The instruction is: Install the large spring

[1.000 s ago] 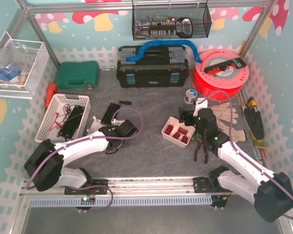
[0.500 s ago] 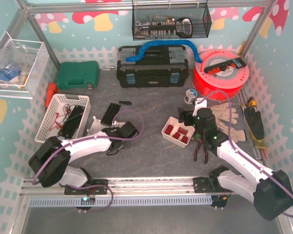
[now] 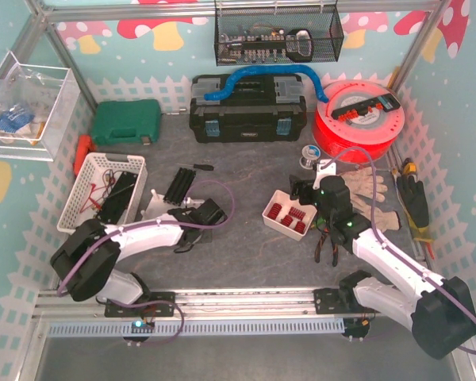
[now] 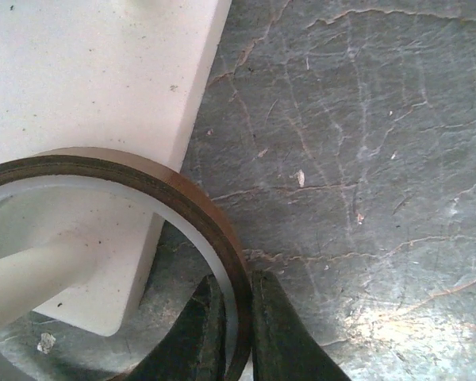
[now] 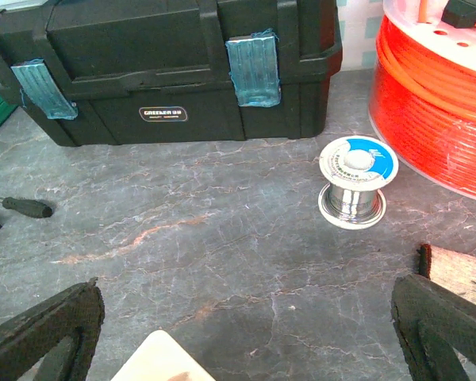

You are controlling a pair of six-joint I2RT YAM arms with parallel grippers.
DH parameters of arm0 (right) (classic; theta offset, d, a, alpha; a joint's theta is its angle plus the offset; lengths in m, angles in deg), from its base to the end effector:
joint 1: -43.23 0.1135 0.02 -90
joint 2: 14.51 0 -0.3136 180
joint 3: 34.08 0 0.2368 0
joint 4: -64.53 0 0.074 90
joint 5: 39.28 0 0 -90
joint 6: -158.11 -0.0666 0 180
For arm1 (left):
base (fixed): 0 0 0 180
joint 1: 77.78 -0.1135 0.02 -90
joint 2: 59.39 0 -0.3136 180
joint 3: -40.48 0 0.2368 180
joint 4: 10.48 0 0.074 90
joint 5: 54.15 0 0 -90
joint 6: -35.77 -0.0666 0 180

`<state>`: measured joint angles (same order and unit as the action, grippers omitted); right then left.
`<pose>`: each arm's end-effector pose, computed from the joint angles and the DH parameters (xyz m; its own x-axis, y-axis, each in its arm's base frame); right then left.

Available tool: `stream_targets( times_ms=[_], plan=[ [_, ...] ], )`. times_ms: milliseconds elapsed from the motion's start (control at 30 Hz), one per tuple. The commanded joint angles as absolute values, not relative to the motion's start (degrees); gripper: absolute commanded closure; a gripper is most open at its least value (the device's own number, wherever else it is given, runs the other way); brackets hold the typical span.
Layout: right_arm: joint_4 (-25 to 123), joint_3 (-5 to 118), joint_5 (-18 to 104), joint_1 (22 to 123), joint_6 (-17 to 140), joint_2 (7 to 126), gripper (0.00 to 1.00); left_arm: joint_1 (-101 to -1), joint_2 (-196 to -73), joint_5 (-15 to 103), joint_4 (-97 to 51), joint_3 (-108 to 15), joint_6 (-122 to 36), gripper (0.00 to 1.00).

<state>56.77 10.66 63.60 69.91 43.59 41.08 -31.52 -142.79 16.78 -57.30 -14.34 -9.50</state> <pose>0.1916 0.0797 0.2833 -0.3627 0.2705 -0.8918 -0.1082 0.9383 0.3286 0.1723 -0.1485 0.1792 -0.9158 -0.0050 -0.4016 -0.0262 0.9985 0.0472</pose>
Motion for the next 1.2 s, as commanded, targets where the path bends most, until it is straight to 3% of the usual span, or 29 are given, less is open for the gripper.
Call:
stream_targets(
  times_ms=[0,433,733,1167],
  plan=[
    [57.78,10.48,64.24,70.26,43.06,41.31,0.02,-31.81,-141.47,16.69,-58.78,-15.09,-10.39,0.9],
    [58.59,11.04,59.46,70.41,43.96,42.48,0.02,-31.81,-134.81,14.81,-68.1,-22.05,-13.28,0.99],
    [61.38,12.22,59.07,76.11,46.04,48.8,0.03,-32.0,-129.59,12.32,-69.67,-30.81,-16.33,1.0],
    [71.18,10.28,52.32,84.09,50.85,50.74,0.03,-53.3,-137.22,19.85,-40.1,-34.1,-27.64,1.0]
  ],
)
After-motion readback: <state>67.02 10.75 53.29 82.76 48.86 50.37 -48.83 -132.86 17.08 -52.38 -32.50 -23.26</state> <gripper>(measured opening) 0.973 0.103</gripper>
